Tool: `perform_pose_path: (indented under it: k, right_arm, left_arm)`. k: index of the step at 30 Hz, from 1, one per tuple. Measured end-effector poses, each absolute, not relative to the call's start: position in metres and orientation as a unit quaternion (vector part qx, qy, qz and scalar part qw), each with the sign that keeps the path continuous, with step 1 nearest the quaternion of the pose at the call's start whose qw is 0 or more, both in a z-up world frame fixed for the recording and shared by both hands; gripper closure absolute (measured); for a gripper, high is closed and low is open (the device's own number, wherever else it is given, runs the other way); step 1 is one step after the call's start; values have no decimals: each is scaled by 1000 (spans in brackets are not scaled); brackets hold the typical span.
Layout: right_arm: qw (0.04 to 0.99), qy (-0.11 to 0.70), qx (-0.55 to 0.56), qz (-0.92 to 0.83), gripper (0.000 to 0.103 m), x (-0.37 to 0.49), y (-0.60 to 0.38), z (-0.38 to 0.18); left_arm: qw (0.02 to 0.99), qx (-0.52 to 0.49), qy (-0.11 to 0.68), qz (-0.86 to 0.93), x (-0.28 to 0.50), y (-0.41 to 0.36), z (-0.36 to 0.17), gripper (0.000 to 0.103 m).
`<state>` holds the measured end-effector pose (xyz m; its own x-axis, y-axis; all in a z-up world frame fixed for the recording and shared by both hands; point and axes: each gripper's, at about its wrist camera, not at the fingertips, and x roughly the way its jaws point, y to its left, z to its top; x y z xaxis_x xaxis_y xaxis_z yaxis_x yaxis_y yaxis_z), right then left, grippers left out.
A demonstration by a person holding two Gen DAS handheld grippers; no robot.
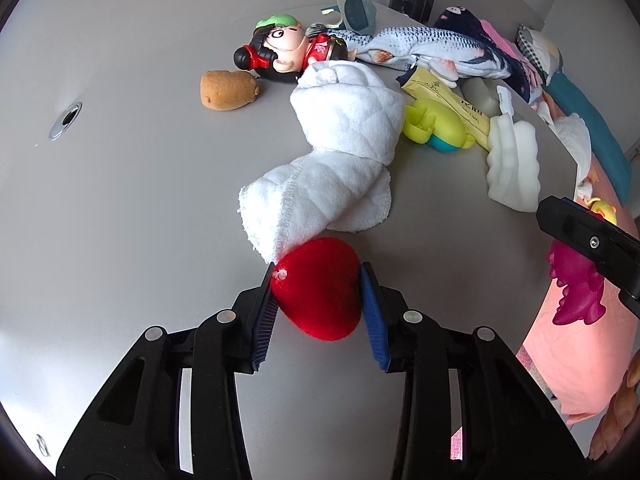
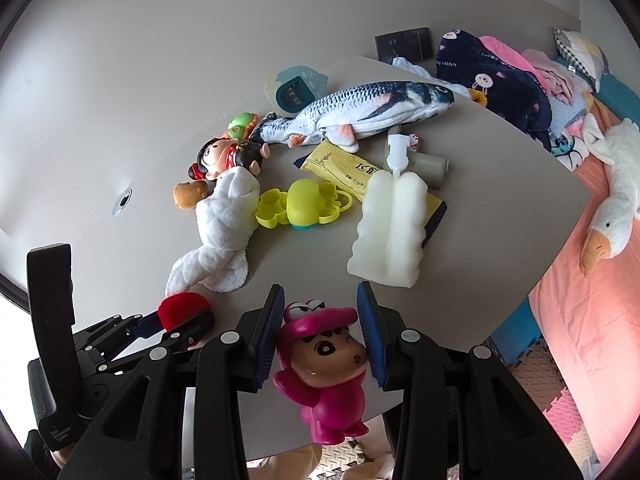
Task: Collect trash
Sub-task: 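Carry the red heart and pink figure over the black trash bin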
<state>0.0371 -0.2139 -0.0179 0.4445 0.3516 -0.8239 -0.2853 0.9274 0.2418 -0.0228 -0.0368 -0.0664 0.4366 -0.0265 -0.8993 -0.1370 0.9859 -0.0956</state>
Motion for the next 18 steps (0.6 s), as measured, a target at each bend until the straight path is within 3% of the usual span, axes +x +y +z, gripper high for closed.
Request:
perform_pose_path:
  k: [18]
  right_arm:
    - [860,477,54,176,64,11,-249,-4]
  left_arm:
    - [861,-35,507,-30,-32,-88,-34,65]
